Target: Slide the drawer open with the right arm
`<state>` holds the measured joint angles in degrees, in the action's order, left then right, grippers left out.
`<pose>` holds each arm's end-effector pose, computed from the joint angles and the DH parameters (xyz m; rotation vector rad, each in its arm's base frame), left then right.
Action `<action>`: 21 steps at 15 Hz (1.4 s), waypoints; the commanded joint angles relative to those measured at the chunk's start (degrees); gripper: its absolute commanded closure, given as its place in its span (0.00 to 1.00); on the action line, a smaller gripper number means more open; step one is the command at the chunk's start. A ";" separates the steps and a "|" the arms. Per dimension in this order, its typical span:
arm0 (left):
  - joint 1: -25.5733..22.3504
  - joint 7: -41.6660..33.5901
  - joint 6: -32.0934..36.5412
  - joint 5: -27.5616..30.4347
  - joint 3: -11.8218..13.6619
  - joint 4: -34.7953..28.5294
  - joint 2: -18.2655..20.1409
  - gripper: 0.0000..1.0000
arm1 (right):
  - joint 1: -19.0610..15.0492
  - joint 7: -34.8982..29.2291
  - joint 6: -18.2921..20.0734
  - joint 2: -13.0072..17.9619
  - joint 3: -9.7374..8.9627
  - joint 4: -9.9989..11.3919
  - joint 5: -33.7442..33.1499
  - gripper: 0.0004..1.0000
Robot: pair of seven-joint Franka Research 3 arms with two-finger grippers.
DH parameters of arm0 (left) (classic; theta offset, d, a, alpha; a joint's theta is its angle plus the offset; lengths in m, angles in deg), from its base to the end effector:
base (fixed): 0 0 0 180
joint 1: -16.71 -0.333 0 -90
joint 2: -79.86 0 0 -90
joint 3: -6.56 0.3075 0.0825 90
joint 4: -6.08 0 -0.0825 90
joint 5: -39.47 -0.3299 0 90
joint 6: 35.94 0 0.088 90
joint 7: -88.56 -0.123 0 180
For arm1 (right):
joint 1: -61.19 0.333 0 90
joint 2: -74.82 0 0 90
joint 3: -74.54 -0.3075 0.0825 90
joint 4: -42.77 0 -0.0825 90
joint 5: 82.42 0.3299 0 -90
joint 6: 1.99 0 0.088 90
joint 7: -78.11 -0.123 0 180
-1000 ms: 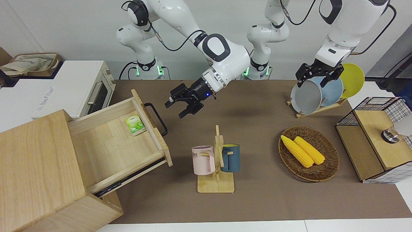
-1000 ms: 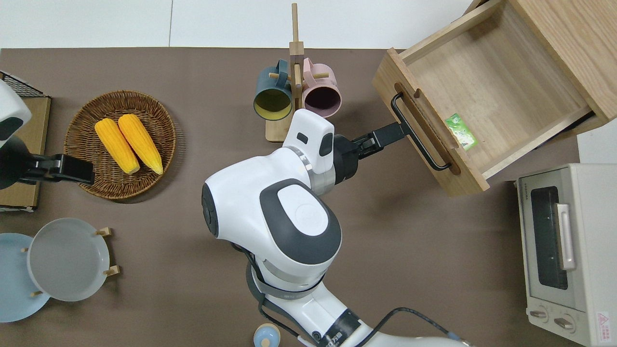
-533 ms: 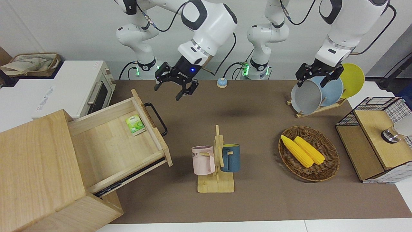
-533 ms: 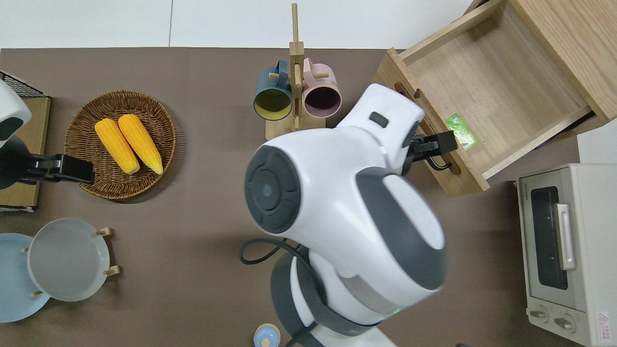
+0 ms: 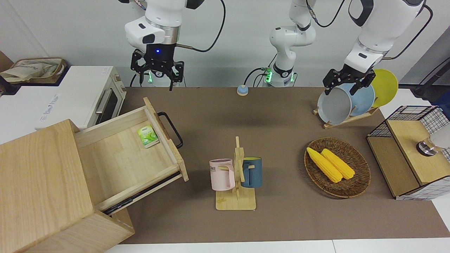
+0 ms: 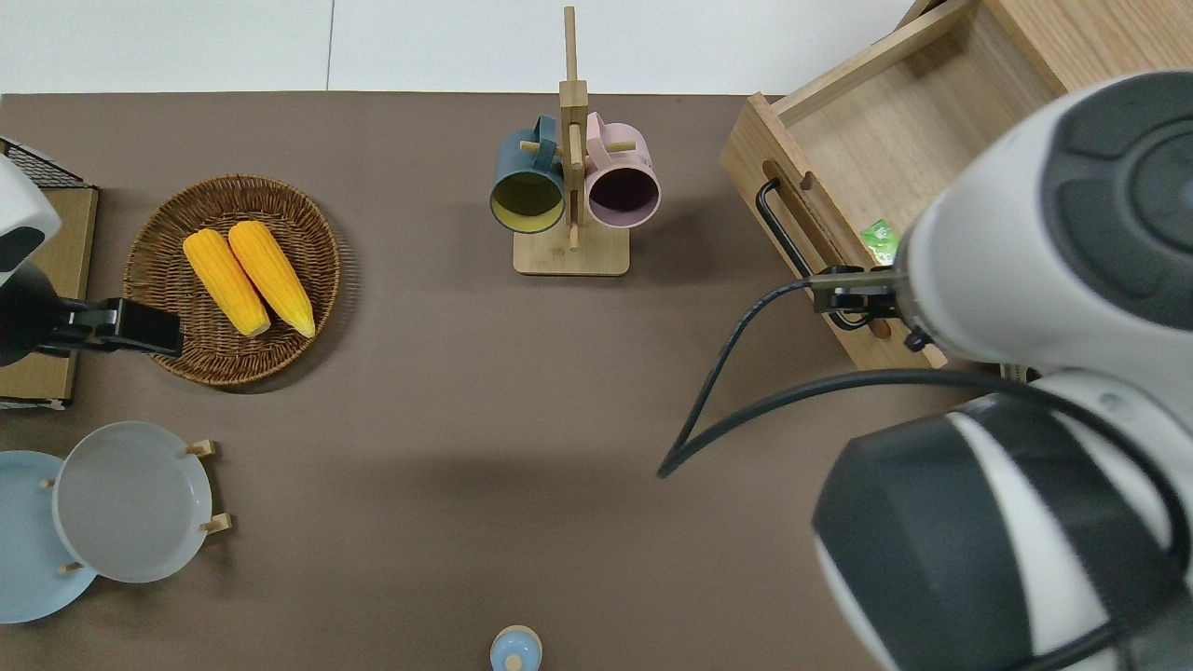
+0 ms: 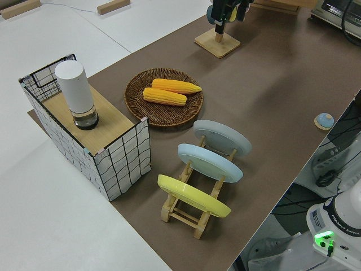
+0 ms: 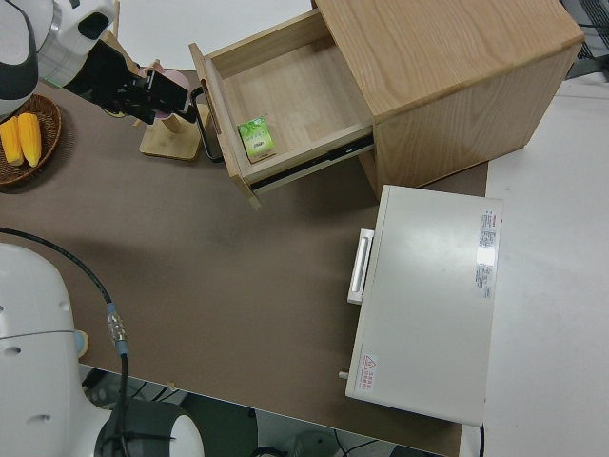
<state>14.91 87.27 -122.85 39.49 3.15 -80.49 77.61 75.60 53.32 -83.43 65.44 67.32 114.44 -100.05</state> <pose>0.5063 -0.0136 0.6005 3.1376 -0.0794 -0.0522 0.5122 0.1515 0.6394 2.8750 -0.1500 0.1717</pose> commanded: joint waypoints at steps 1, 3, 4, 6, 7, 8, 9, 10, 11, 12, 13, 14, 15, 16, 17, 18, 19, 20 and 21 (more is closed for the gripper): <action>-0.22 -0.56 1.13 -0.98 -0.37 1.49 -0.65 0.01 | -7.97 5.44 -1.27 1.39 -0.61 1.46 8.99 0.02; -0.22 -0.56 1.13 -0.98 -0.37 1.49 -0.65 0.01 | -12.10 8.95 -1.27 1.65 -0.44 1.54 12.42 0.02; -0.22 -0.56 1.13 -0.98 -0.37 1.40 -0.65 0.01 | -13.60 11.32 -1.27 1.74 -0.44 1.72 13.40 0.02; -0.22 -0.56 1.13 -0.98 -0.37 1.49 -0.65 0.01 | -16.15 15.63 -1.27 1.74 -0.35 1.72 14.72 0.02; -0.22 -0.56 1.13 -0.98 -0.37 1.49 -0.65 0.01 | -17.21 16.69 -1.27 1.74 -0.35 1.72 15.42 0.02; -0.22 -0.56 1.13 -0.98 -0.37 1.49 -0.65 0.01 | -18.44 17.23 -1.27 1.66 -0.26 1.72 16.99 0.01; -0.22 -0.56 1.13 -0.98 -0.37 1.40 -0.65 0.01 | -19.49 17.14 -1.27 1.57 -0.26 1.72 19.01 0.01; -0.22 -0.56 1.13 -0.98 -0.37 1.49 -0.65 0.01 | -20.37 17.14 -1.27 1.57 -0.26 1.81 20.42 0.02; -0.22 -0.56 1.13 -0.98 -0.37 1.49 -0.65 0.01 | -20.56 17.23 -1.18 1.48 -0.26 1.81 20.26 0.02; -0.22 -0.56 1.13 -0.98 -0.37 1.40 -0.65 0.01 | -20.56 17.14 -1.18 1.48 -0.26 1.81 20.09 0.02; -0.22 -0.56 1.13 -0.98 -0.37 1.49 -0.65 0.01 | -20.56 17.06 -1.18 1.48 -0.26 1.81 20.00 0.02; -0.22 -0.56 1.13 -0.98 -0.37 1.40 -0.65 0.01 | -20.65 17.14 -1.18 1.48 -0.26 1.81 20.08 0.01; -0.22 -0.56 1.13 -0.98 -0.37 1.49 -0.65 0.01 | -20.73 17.23 -1.18 1.48 -0.26 1.81 20.08 0.02; -0.22 -0.56 1.13 -0.98 -0.37 1.49 -0.65 0.01 | -21.00 17.40 -1.18 1.48 -0.26 1.81 20.08 0.01; -0.22 -0.56 1.13 -0.98 -0.37 1.49 -0.65 0.01 | -21.35 17.41 -1.27 1.22 -0.26 1.89 20.00 0.01; -0.22 -0.56 1.13 -0.98 -0.37 1.40 -0.65 0.01 | -21.52 17.41 -1.44 0.95 -0.26 2.59 19.74 0.02; -0.22 -0.56 1.13 -0.98 -0.37 1.40 -0.65 0.01 | -21.44 17.41 -2.49 0.78 -0.26 3.56 19.30 0.01; -0.22 -0.56 1.13 -0.98 -0.37 1.49 -0.65 0.01 | -21.35 17.41 -4.85 0.78 -0.26 3.91 19.03 0.01; -0.22 -0.56 1.13 -0.98 -0.37 1.49 -0.65 0.01 | -21.35 17.41 -6.09 0.69 -0.26 4.44 18.94 0.02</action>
<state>14.91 87.27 -122.85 39.49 3.15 -80.49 77.61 55.50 69.34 -84.75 65.75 67.74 115.90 -81.65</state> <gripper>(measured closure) 0.004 0.013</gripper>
